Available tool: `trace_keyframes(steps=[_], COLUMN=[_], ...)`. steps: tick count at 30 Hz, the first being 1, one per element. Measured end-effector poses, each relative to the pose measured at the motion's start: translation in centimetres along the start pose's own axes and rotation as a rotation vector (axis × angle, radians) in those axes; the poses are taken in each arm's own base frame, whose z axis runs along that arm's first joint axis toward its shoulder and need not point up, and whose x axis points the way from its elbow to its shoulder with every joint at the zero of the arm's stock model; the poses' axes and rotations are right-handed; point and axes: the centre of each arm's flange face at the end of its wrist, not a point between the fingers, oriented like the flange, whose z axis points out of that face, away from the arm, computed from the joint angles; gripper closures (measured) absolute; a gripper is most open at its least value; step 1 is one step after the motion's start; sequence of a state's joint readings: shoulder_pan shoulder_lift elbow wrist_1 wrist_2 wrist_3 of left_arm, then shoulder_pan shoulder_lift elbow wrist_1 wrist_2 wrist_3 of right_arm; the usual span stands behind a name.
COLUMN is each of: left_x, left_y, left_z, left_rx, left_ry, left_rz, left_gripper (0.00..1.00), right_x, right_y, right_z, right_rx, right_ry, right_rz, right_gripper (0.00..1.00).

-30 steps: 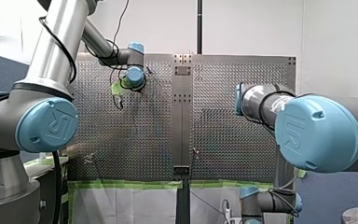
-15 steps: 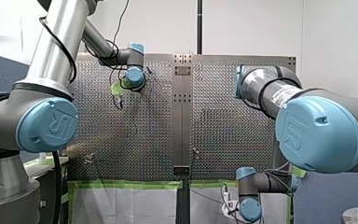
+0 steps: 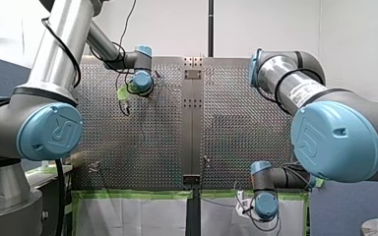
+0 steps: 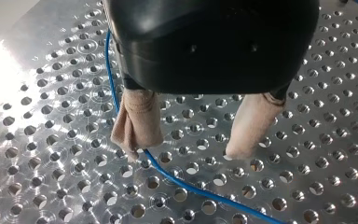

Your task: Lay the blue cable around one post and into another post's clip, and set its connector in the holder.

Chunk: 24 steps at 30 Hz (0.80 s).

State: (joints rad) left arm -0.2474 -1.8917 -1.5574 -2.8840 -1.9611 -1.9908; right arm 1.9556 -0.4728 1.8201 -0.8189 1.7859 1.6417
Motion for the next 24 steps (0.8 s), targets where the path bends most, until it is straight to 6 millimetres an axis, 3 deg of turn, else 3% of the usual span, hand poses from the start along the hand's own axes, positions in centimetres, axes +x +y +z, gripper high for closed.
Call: trace_keyframes(steps=[24], left_x=[0.2], left_y=[0.1], left_z=[0.1], left_rx=[-0.003], left_ry=[0.004], left_rz=[0.002], left_gripper=[0.0], right_x=[11.9], right_y=[0.0], right_z=[-0.5], right_rx=[0.03], right_ry=[0.226], right_rz=[0.058], right_gripper=[0.87])
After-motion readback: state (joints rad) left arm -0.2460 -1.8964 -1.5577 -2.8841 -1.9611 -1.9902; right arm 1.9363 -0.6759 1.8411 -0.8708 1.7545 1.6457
